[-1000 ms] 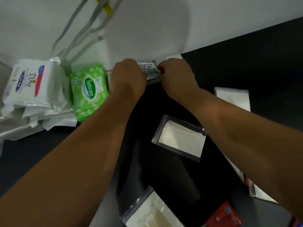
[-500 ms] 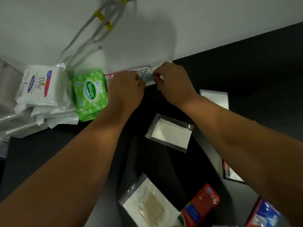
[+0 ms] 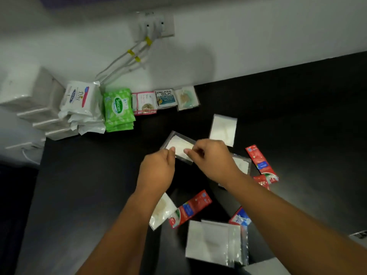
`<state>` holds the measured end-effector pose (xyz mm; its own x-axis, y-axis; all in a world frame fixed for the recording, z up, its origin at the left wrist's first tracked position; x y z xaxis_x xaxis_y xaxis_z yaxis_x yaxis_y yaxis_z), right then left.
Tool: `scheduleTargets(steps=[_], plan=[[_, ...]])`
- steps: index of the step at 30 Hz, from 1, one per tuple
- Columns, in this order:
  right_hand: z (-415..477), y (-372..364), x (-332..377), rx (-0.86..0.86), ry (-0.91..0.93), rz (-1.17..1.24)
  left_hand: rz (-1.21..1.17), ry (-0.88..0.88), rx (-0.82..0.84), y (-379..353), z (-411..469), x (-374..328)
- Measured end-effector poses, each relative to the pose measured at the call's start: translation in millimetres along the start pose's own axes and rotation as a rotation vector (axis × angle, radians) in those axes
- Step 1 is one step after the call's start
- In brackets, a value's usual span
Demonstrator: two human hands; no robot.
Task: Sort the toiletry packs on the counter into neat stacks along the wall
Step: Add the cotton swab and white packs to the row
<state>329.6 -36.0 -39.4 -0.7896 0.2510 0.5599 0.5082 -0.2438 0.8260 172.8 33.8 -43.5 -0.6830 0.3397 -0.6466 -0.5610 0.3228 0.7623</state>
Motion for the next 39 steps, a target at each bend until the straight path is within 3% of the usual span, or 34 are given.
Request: scheduleTargets(steps=[5,9,19,22,24,28,34,39], plan=[[-51.3,-2.2,-11.9,0.23,0.078,-0.019,-0.036,0.09,0.101,-26.2,-59.9,-5.5],[-78.6,-9.2,-26.1,0.343,0.188,-0.104,0.084,0.085,0.106,-46.3,-90.6,0.3],[-87.1,-23.4,-43.3,0.383,0.402,-0.349,0.215,0.167,0.011,-64.6,-118.8,3.8],[-87.4,-25.3,-42.7,0.401,0.45,-0.369,0.207,0.347,-0.206,-53.4,-125.5,7.3],[-87.1,-26.8,-41.1,0.412,0.451,-0.36,0.241,0.51,-0.264,-46.3,-131.1,13.7],[-85.2,-29.7,-38.6,0.416,0.449,-0.365,0.18,0.696,-0.172,-42.0,-135.8,22.1],[-79.3,-28.0,-37.8,0.459,0.423,-0.358,-0.144,0.857,-0.266,-36.6,-128.0,25.4],[-73.2,-25.7,-32.2,0.49,0.396,-0.364,-0.107,0.944,-0.137,-30.6,-119.5,40.1]])
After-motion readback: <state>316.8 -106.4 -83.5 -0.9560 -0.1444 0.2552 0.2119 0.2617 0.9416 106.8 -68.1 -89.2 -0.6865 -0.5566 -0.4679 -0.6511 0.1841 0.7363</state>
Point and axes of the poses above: each hand's wrist, its own z-axis towards the middle knuckle, its own y-axis out of the back of the hand, x = y × z, the point moved 2 cm from there along z, towards the middle knuckle, and after that the axes turned 7 degrees about -z, right-handed, at the moved point
